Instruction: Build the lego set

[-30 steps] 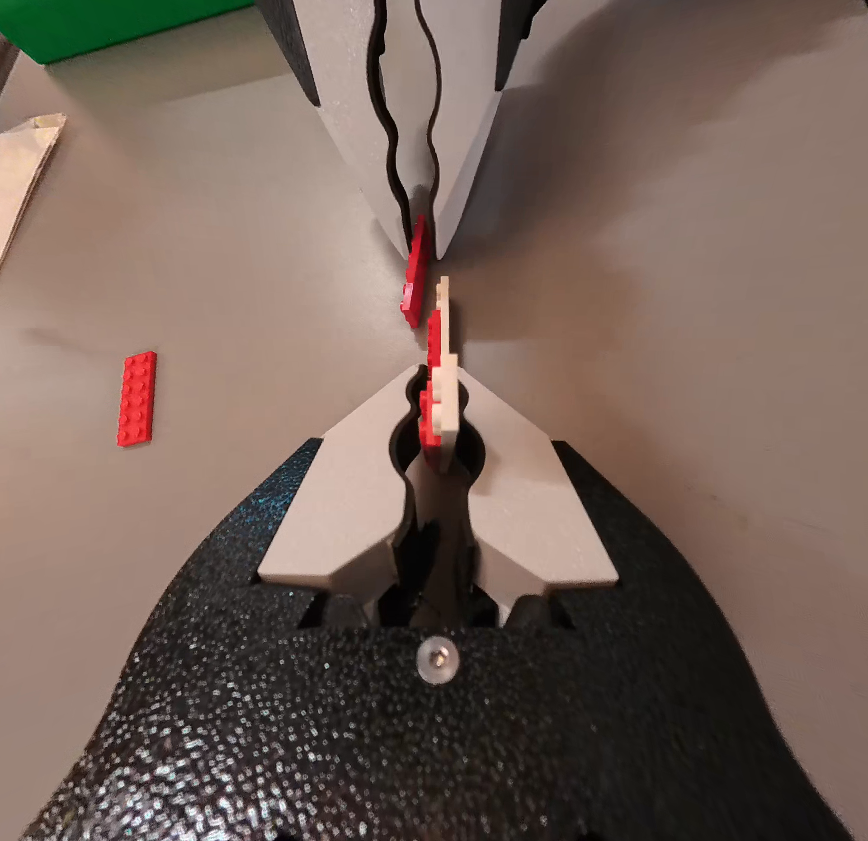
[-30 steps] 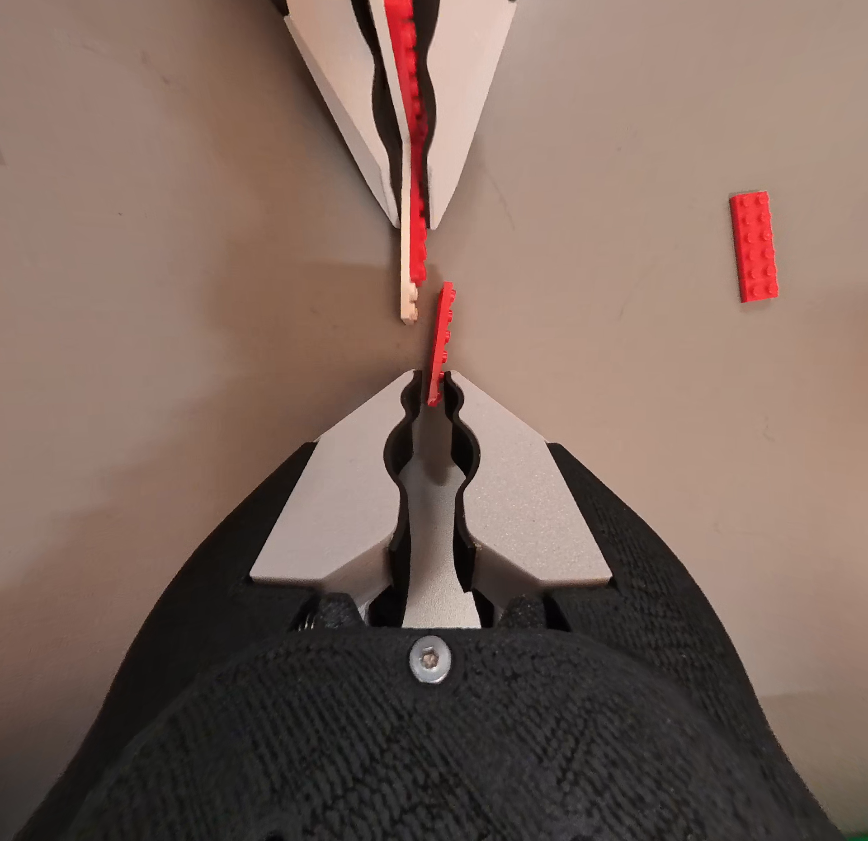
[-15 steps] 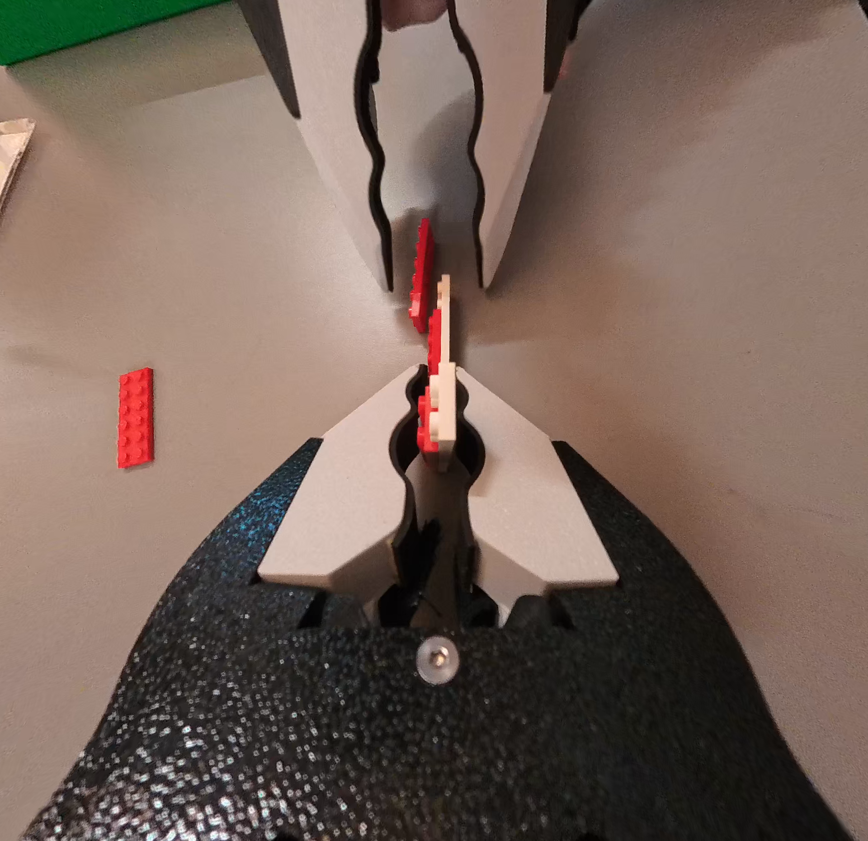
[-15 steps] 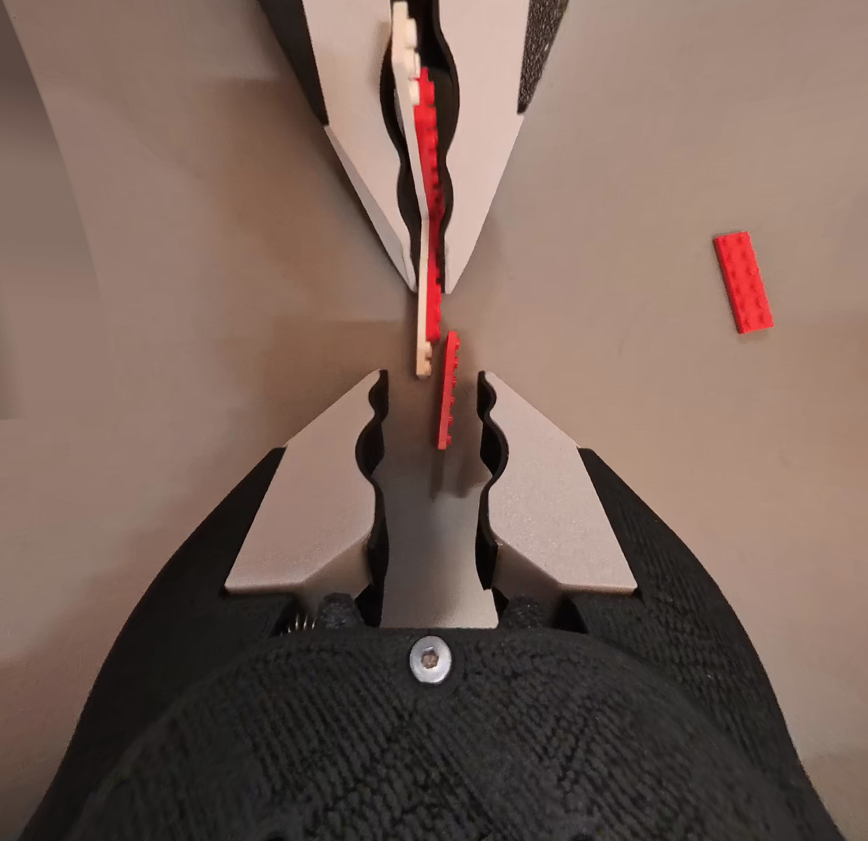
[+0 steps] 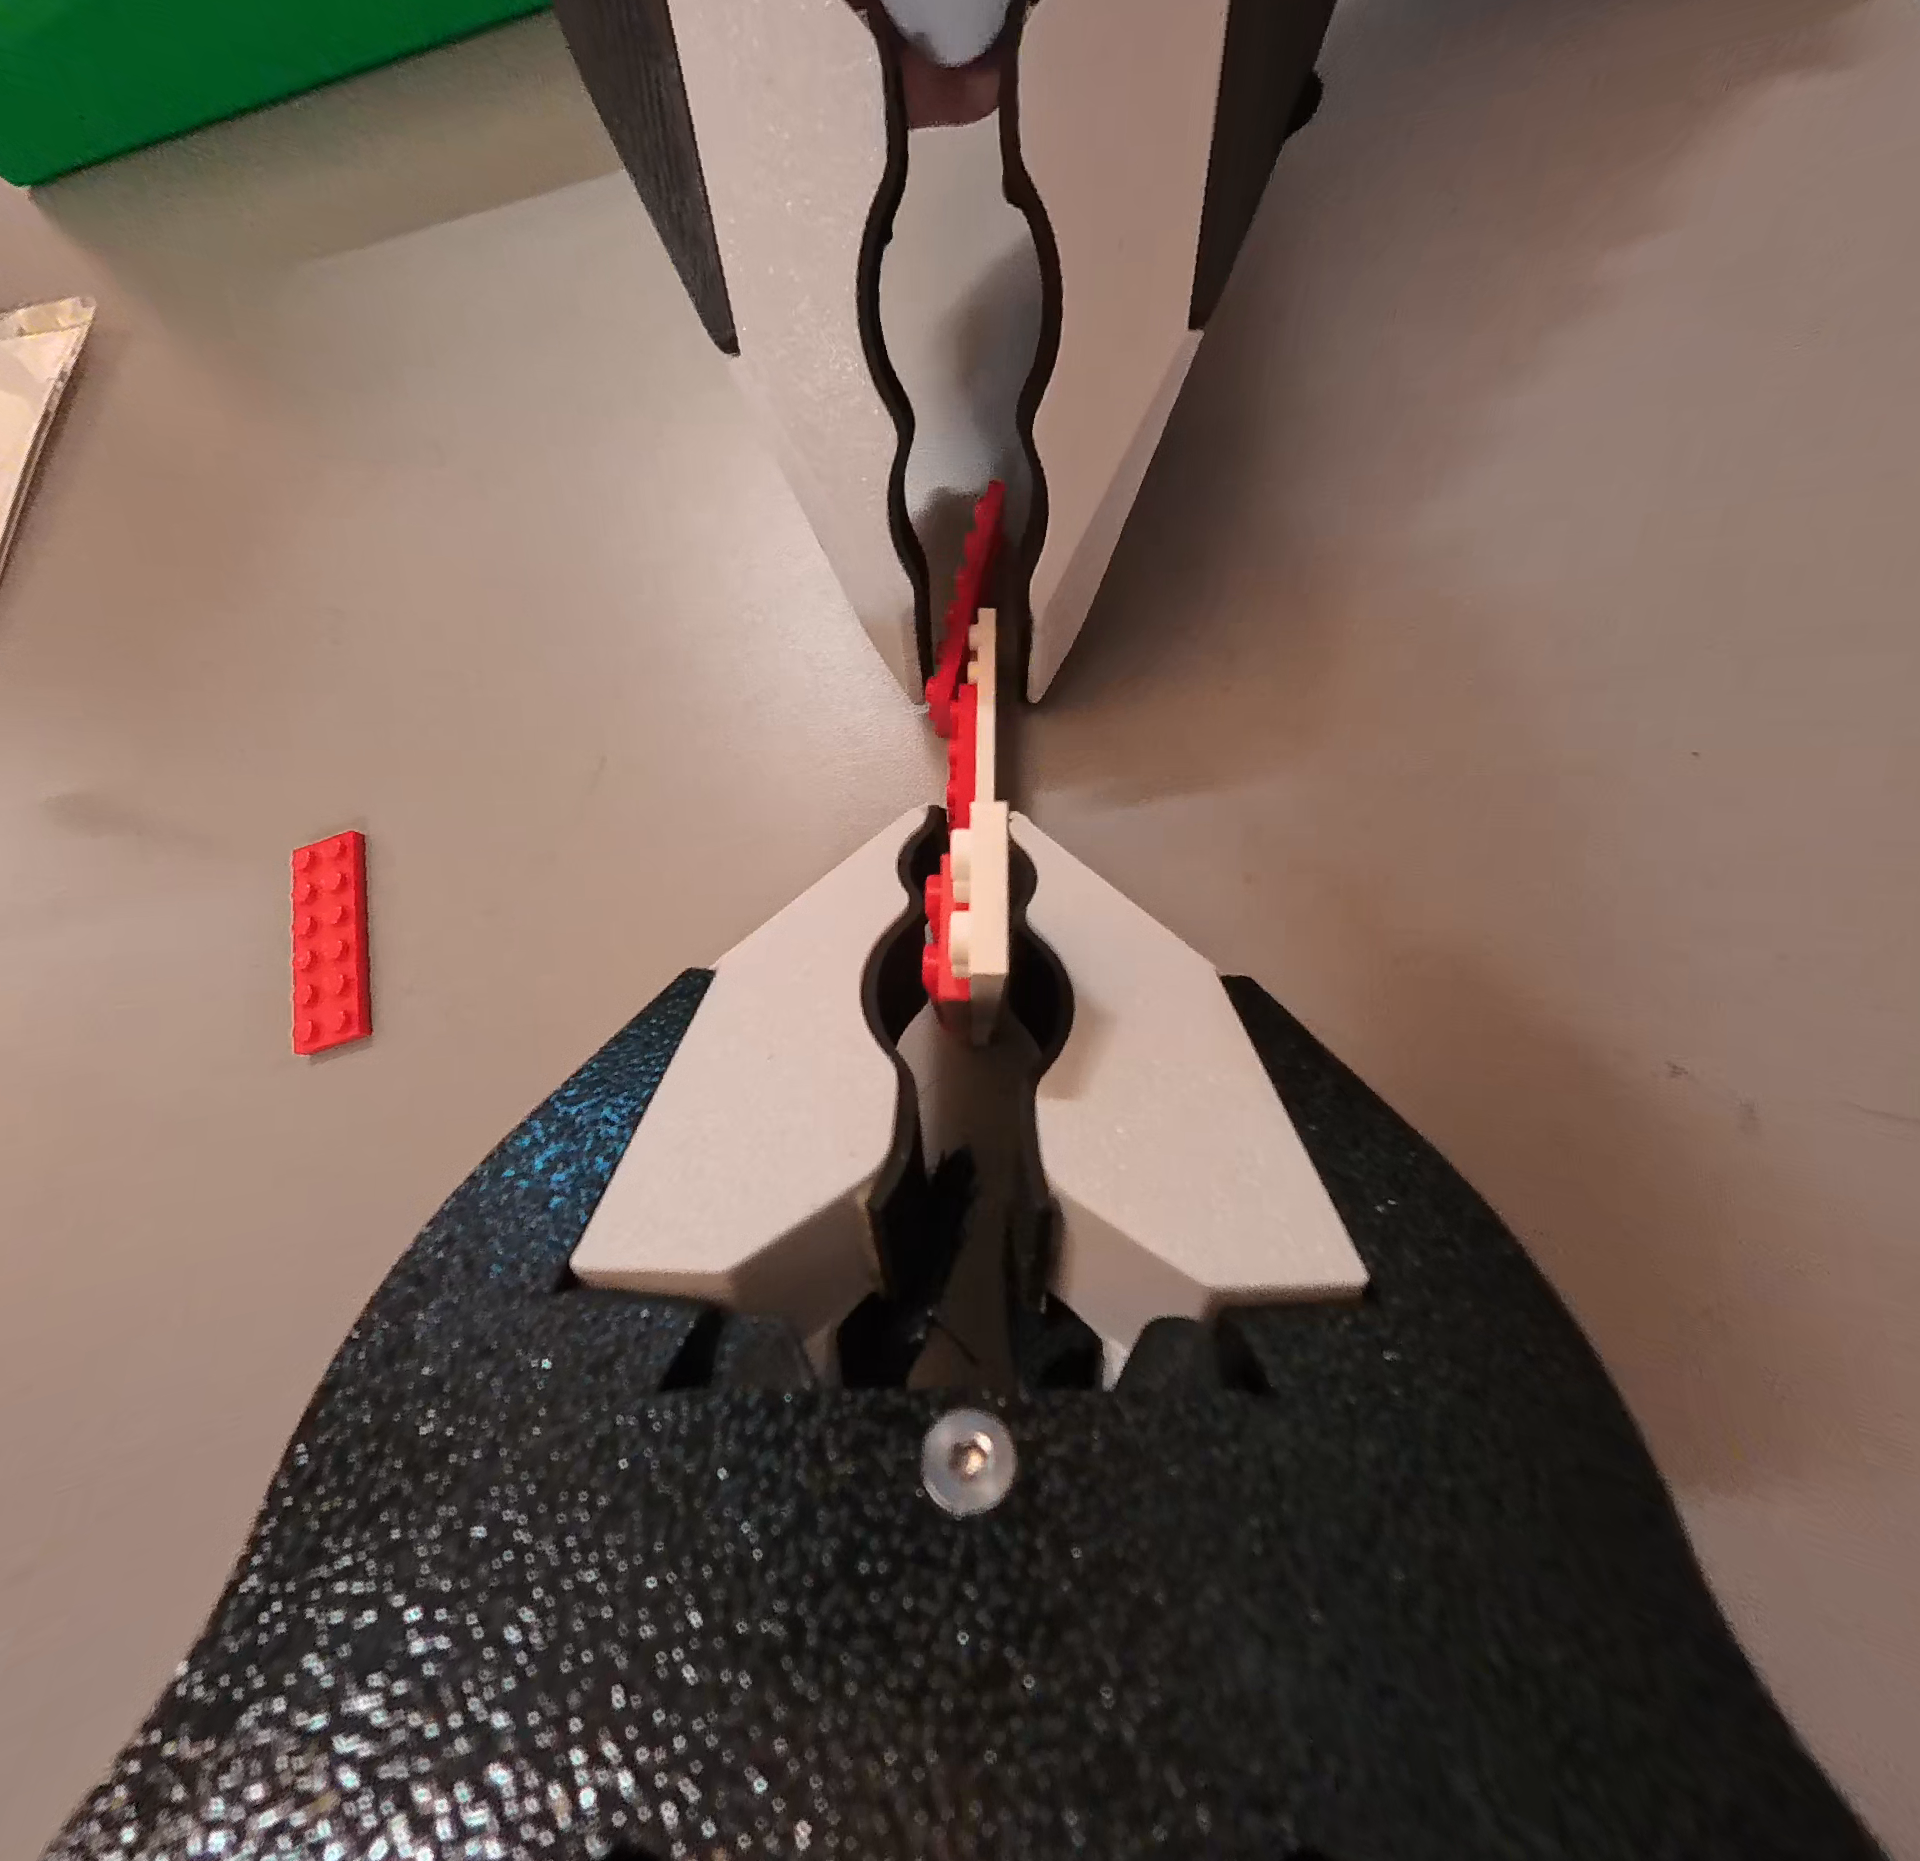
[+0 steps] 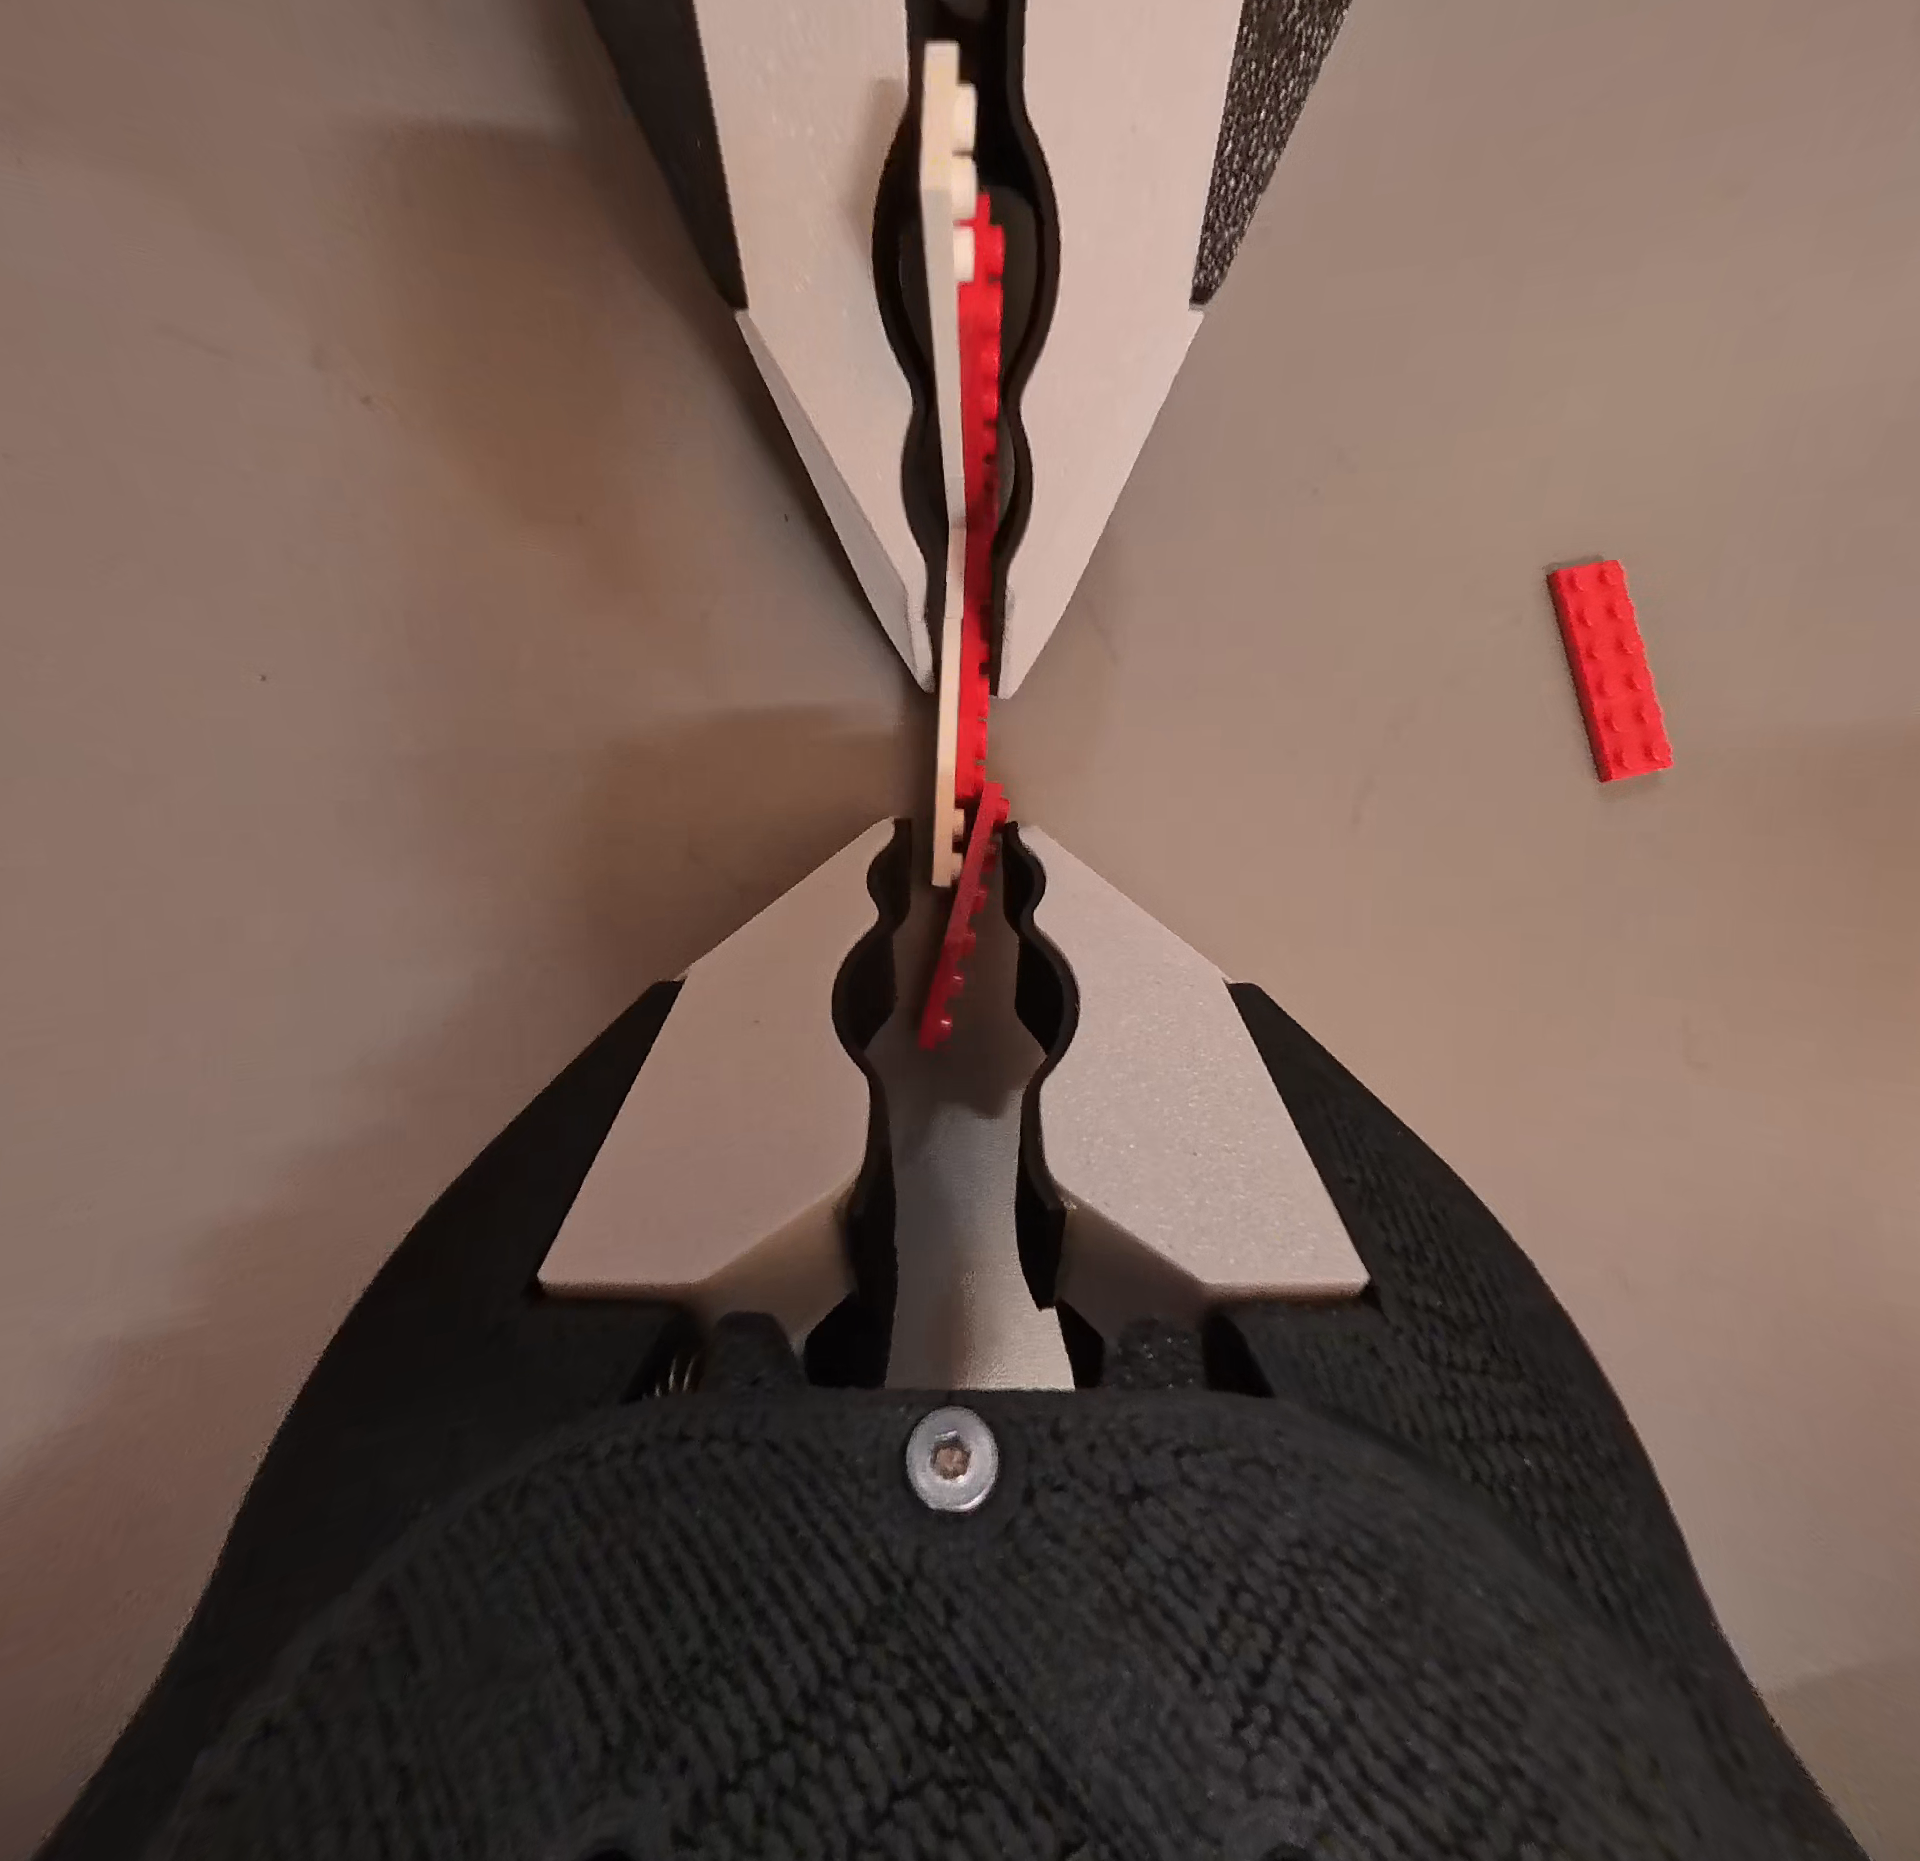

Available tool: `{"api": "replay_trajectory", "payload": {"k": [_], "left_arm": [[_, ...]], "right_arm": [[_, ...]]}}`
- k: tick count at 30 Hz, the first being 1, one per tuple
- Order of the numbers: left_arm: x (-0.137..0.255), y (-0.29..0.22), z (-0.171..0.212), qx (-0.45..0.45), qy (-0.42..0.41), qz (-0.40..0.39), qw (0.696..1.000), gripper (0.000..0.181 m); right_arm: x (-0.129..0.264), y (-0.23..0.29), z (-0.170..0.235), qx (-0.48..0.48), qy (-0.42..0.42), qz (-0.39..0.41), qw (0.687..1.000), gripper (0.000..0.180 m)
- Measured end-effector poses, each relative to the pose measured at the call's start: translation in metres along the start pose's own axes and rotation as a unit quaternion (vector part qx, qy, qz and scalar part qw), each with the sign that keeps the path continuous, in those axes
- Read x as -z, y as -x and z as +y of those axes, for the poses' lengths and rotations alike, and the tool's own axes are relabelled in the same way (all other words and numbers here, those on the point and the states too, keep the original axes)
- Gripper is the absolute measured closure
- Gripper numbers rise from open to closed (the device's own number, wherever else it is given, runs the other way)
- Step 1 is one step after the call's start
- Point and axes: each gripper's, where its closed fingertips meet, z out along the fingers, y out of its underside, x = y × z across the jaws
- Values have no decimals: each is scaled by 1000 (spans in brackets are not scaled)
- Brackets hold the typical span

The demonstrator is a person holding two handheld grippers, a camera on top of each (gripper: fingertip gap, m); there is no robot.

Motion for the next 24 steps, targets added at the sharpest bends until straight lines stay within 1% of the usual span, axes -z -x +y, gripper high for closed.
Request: {"api": "replay_trajectory", "payload": {"k": [4, 8, 14, 17, 20, 24], "left_arm": [[0, 0, 0, -13, -1, -5, 1000, 174], [0, -1, 0, -42, -4, -22, 999, 174], [9, -2, -2, -94, -11, -55, 994, 174], [18, 4, -7, -115, -13, -88, 989, 174], [34, 16, -20, -152, -20, -145, 977, 174], [56, 26, -36, -209, -20, -210, 955, 174]], "right_arm": [[0, -1, 0, 11, 4, 18, 1000, 169], [0, -1, 0, 36, 8, 36, 999, 169], [3, 2, -7, 99, 4, 66, 993, 170], [8, -3, -15, 131, 0, 99, 986, 170], [21, -14, -30, 186, -5, 167, 968, 171], [41, -25, -53, 263, -11, 243, 934, 171]]}}
